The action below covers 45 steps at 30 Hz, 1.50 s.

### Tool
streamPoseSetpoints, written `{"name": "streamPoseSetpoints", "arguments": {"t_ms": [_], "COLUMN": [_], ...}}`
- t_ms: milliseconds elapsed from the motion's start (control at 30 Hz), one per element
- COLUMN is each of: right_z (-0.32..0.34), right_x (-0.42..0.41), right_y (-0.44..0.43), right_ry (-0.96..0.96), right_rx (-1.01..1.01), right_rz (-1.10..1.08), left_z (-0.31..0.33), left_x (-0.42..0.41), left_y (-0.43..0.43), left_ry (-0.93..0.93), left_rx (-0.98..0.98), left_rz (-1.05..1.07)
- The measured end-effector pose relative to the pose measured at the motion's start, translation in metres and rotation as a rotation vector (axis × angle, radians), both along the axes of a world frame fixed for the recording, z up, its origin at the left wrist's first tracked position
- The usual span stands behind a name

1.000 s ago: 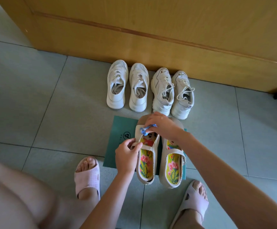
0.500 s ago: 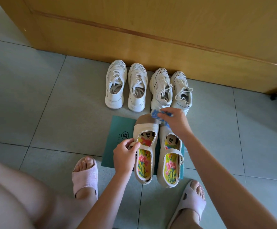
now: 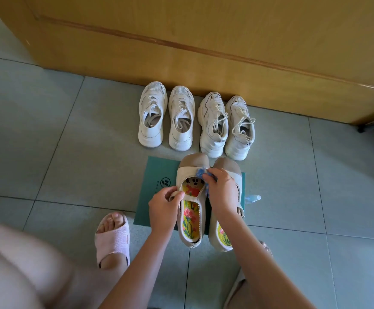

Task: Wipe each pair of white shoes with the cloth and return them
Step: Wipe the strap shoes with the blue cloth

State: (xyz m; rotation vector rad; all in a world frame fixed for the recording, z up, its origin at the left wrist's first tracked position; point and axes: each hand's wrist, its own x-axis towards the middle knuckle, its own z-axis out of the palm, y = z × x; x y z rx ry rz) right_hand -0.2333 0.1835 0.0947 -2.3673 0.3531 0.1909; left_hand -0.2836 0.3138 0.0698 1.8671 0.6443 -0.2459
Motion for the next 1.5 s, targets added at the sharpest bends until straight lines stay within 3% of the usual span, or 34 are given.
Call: {"name": "streamPoseSetpoints", "arguments": {"t_ms": [167,300,533,833,933,1067,1167,1267,1500], "right_z": [0.01,0.01,-0.01,-0.015,-0.018,-0.014,0.0,0.007,-0.01], "right_x": [0.004,0.027,0.057,0.016,-0.006,-0.015,0.004,0.042,0.083], "right_y": [-0.013,-0.022,0.007,0.025,0.031,0.026,0.013,0.008,0.039], "right_ry": [0.132,-0.018,0.019,-0.05,-0.027,0.061,0.011,-0.034,0.082], "right_rx": [0.352,0.293,0.291,0.08,0.12,0.325,0.37,0.286,-0.076], "right_rz": [-0.057,-0.201,-0.189,-0.141,-0.196,-0.278,-0.334,-0.342,-0.088], "left_z": [0.0,0.0,0.002,0.0,0.001,0.001,0.001,0.001,0.001], "left_x": [0.0,0.003,0.012,0.014,0.012,0.011,0.011,0.009,0.009], "left_y": [0.001,0.011,0.029,0.029,0.026,0.027,0.027,0.025,0.023], "left_ry": [0.011,-0.001,-0.01,-0.021,-0.03,-0.017,0.006,0.047,0.049], "left_rx": [-0.025,0.023,0.096,0.103,0.087,0.069,0.083,0.078,0.109], "left_rz": [-0.008,-0.011,-0.031,-0.048,-0.035,-0.024,-0.03,0.002,-0.033]}}
